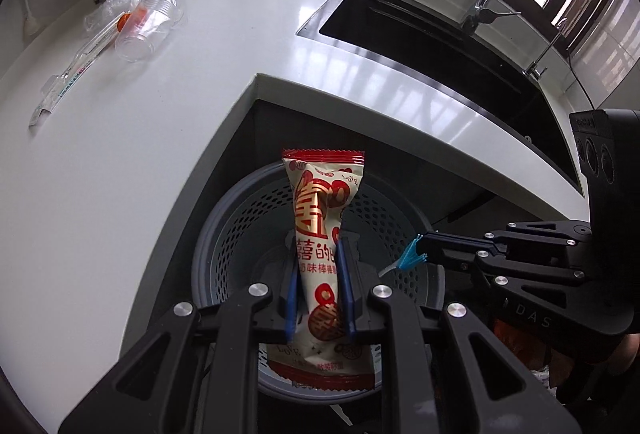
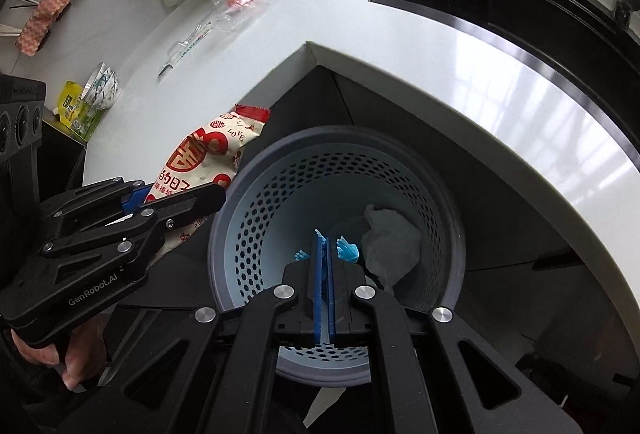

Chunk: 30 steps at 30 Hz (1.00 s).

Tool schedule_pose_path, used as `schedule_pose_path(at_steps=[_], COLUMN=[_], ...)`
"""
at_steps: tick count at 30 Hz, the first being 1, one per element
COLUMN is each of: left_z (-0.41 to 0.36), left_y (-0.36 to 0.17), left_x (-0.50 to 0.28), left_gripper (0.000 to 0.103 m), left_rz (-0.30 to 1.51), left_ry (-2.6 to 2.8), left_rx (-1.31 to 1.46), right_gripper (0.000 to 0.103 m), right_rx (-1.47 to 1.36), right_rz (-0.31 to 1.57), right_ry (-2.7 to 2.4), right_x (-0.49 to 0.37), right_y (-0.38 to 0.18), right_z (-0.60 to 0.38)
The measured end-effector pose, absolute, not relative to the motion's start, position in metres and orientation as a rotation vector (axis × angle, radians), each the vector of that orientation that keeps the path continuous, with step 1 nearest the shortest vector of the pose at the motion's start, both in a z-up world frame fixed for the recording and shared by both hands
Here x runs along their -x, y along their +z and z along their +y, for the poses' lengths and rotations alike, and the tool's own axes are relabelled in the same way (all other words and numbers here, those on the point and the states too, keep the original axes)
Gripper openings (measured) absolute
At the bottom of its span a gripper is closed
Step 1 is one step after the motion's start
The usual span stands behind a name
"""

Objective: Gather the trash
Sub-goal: 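Open both tools to drop the brush and wrapper into the basket, then move both open tools back toward the clear cup and toothbrush package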

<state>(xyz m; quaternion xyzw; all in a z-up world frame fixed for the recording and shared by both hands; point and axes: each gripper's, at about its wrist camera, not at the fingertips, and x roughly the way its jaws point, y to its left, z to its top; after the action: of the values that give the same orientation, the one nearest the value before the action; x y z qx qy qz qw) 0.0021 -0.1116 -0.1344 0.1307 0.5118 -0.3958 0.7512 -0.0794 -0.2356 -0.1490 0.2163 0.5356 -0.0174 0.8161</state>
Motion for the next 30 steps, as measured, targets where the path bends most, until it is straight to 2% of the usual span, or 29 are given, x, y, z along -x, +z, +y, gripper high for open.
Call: schedule_pose_path(at_steps=[12,15,17,18,30], left_z=[-0.116,-0.114,-0.109,-0.108,-0.095], left_y=[-0.150,-0.148,-0.145,-0.143,-0.128], left_x=[0.012,0.015,0.016,0.017,0.021], left_gripper=[0.021,0.037,0.060,0.063,0.064], left_rz=[1.160,1.145,1.133,1.123,1.112], left_ry=[-0.785,-0.760,-0.738,-0.725,-0.627], left_rx=[-0.271,-0.270,-0.265,-0.258,-0.232], right_gripper=[0.002,0.005,0.018,0.021,0.026], right_rx=[-0.497,-0.509,-0.506,-0.503,-0.487], right_rz=[1.164,1.153,1.141,1.139,1.155], right_ry=[0.009,0.019,0.014,0.010,0.017], right_x=[0.073,0.075,0.078,0.080,0.094], right_y=[-0.167,-0.165,-0.163,-0.162,-0.162], right_z=[-0.250,-0.254,-0.257,-0.258,-0.264])
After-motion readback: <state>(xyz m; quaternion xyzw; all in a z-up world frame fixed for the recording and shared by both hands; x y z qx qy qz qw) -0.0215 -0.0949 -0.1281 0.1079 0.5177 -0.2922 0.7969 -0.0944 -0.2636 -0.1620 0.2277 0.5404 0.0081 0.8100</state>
